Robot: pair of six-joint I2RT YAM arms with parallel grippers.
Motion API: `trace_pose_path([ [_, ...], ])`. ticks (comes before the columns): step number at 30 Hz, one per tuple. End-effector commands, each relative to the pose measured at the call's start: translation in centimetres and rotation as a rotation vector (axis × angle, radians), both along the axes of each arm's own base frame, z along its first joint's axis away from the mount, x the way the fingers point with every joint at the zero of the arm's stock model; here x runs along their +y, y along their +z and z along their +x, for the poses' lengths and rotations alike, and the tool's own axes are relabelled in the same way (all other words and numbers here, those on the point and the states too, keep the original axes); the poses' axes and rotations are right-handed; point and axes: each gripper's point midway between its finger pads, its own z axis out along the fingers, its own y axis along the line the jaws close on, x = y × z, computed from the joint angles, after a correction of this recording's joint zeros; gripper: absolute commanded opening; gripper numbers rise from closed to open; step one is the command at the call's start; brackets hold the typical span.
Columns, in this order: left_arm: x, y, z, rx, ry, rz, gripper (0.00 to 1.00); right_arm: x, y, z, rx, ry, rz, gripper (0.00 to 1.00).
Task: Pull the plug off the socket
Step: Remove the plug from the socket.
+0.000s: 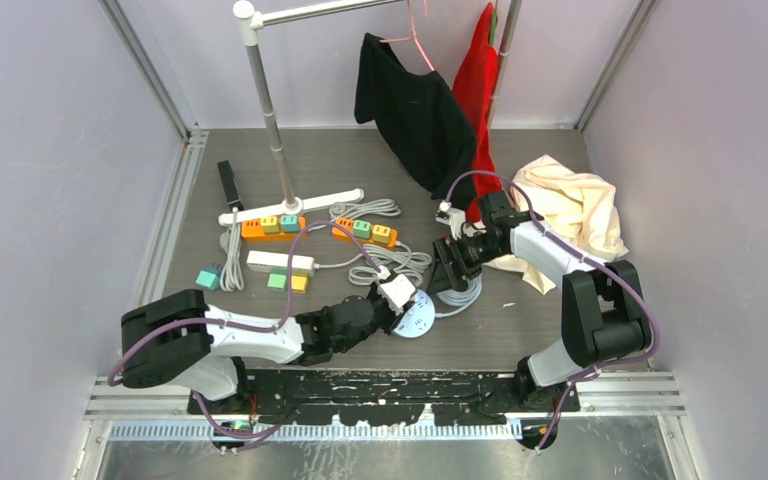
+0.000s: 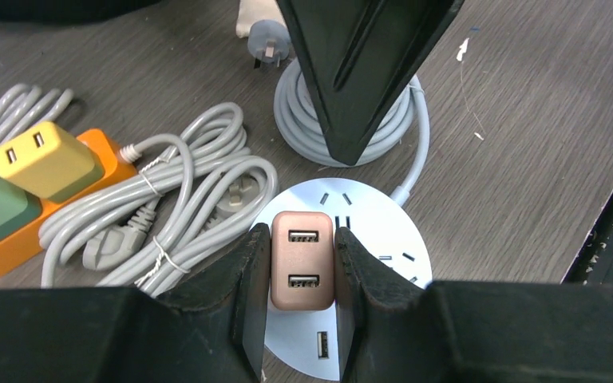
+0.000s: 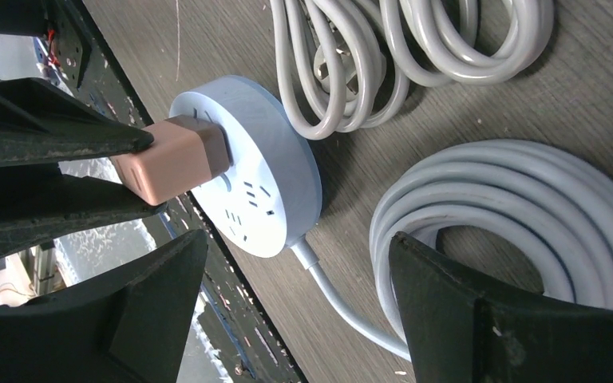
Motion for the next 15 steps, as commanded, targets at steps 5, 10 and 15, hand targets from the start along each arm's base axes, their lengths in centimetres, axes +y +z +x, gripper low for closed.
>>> trace_pose_path([
  [5, -1.8, 4.2, 0.0, -0.053, -0.031, -0.131, 0.0, 0.3, 1.6, 0.9, -0.068, 0.019, 0.014, 0.89],
  [10, -1.9, 1.7, -0.6, 0.031, -0.042, -0.097, 0.0, 0.1, 2.3, 1.0, -0.113, 0.043, 0.006, 0.89],
  [15, -2.3, -0.7, -1.3, 0.119, -0.064, -0.068, 0.05, 0.1, 4.3, 0.4, -0.228, 0.095, 0.045, 0.89],
])
